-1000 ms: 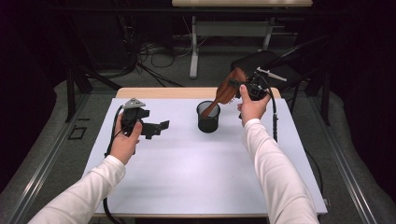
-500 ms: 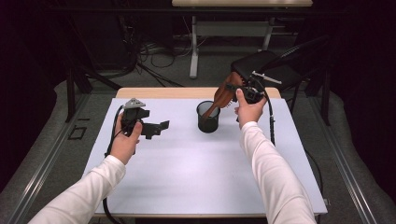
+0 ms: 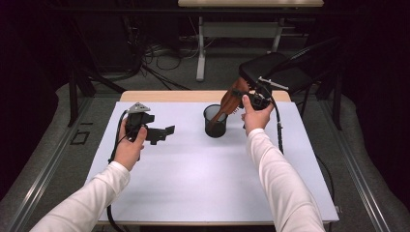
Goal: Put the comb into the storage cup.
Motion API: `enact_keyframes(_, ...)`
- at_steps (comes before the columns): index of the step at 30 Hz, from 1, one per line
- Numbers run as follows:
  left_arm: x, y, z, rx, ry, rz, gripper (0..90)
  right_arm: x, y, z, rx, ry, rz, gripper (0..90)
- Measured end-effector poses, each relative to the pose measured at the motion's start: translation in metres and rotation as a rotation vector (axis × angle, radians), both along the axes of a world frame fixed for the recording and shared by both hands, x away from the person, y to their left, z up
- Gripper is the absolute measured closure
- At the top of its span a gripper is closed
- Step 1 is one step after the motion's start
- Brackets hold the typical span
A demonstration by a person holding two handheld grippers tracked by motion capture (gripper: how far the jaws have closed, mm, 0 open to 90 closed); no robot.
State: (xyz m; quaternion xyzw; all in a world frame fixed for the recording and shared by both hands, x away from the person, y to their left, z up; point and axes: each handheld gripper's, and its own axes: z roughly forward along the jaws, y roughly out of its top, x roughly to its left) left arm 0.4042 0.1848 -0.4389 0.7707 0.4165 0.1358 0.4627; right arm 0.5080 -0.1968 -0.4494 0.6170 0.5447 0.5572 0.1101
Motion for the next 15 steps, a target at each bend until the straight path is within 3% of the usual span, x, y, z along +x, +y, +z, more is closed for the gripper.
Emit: enact_keyframes(15, 0.0005, -0.0002, -0.0022, 0.002, 0.007, -0.002, 3.5, -0.0003, 0.0, -0.0047, -0.007, 0.009, 0.004, 47.3)
